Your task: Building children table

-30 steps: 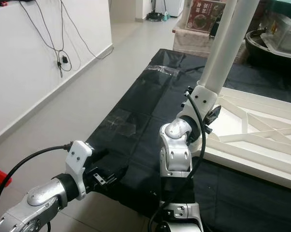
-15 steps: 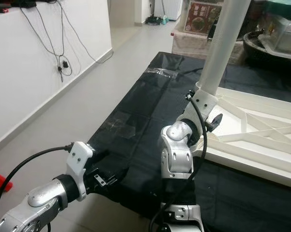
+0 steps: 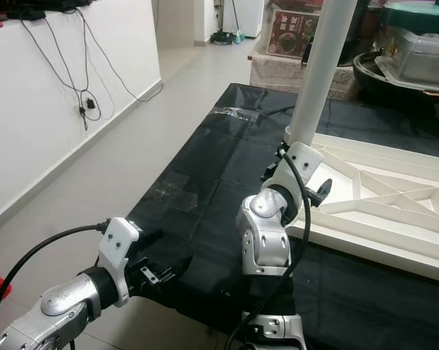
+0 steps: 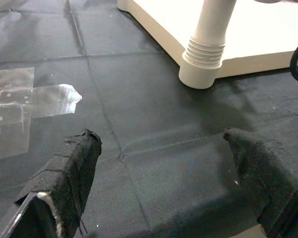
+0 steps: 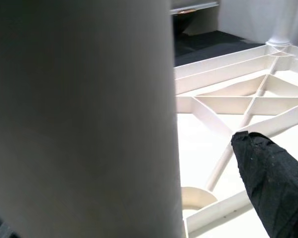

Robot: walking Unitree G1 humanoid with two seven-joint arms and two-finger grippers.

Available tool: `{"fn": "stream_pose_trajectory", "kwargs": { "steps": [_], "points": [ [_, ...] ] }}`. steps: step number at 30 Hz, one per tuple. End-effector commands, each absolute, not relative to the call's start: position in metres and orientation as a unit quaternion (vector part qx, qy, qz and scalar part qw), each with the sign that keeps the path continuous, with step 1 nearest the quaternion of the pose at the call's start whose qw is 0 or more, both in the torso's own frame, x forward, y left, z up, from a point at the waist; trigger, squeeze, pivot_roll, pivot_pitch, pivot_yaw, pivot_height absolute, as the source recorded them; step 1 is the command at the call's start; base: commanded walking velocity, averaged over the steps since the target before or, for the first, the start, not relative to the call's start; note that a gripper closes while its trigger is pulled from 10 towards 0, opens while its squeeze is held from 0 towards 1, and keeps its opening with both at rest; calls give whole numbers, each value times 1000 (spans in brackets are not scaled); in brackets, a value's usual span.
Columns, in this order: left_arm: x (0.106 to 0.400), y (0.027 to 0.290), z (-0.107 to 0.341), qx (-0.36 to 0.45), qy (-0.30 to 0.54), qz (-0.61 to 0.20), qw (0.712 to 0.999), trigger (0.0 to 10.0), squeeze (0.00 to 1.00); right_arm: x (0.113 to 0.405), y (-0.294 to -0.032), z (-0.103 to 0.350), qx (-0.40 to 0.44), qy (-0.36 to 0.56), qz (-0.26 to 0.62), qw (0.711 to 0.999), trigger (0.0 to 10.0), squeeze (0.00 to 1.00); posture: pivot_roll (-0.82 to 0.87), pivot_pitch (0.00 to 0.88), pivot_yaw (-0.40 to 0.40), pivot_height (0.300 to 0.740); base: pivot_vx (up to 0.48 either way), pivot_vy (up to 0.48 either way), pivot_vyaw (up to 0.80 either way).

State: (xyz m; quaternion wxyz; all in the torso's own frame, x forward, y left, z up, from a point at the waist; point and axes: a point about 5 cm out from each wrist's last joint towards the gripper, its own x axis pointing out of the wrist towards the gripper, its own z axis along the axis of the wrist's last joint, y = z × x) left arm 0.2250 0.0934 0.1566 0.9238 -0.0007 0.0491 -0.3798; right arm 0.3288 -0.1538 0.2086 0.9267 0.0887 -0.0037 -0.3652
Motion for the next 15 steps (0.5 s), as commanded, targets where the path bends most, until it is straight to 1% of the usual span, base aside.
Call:
{"fn": "stream_pose_trajectory", "kwargs": {
  "steps": [1,9,15],
  "points": [
    [225,96,152,5,56,-376,925,10000,0,322,-125,188,127,52,-331,933,10000,0,151,80,-8,740,0,0,0],
    [227,97,152,6,55,-372,927,10000,0,314,-124,188,114,45,-280,952,10000,0,146,76,-7,740,0,0,0],
    [228,98,152,6,55,-371,927,10000,0,311,-127,184,102,51,-272,955,10000,0,146,75,-5,740,0,0,0]
  ]
}}
